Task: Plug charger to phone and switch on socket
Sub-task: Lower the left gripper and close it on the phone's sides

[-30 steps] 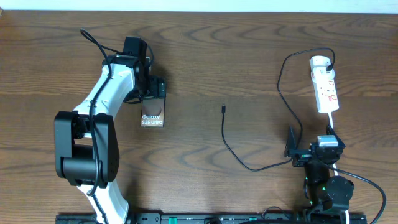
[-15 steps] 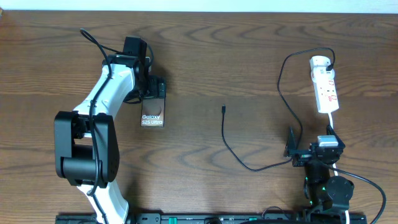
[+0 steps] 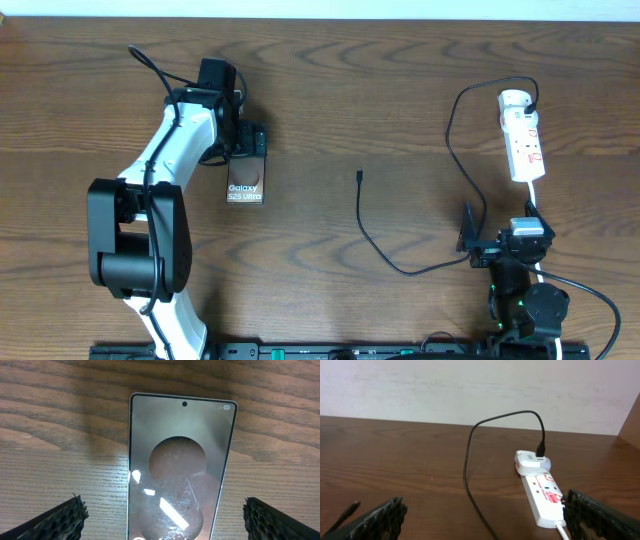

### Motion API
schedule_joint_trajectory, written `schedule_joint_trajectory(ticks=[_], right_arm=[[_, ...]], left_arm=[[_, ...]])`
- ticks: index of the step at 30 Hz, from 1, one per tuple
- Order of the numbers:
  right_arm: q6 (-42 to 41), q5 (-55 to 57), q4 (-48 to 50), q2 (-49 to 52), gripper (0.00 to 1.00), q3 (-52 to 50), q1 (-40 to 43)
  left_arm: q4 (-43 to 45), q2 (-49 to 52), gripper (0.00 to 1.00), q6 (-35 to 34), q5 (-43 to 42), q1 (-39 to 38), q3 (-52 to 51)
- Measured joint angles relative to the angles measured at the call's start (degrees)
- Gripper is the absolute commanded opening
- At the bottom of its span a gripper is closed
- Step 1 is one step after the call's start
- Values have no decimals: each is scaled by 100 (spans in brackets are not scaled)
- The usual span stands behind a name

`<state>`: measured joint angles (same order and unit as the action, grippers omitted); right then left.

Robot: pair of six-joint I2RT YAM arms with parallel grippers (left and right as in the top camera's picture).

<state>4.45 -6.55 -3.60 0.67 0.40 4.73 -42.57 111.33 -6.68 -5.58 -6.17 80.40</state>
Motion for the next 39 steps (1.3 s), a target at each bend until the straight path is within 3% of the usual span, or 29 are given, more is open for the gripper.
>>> schedule_joint_trajectory(ticks=[39], right_arm=[[0, 0, 0, 0, 99, 0, 0]], left_arm=[[24, 457, 98, -385, 258, -221, -98]])
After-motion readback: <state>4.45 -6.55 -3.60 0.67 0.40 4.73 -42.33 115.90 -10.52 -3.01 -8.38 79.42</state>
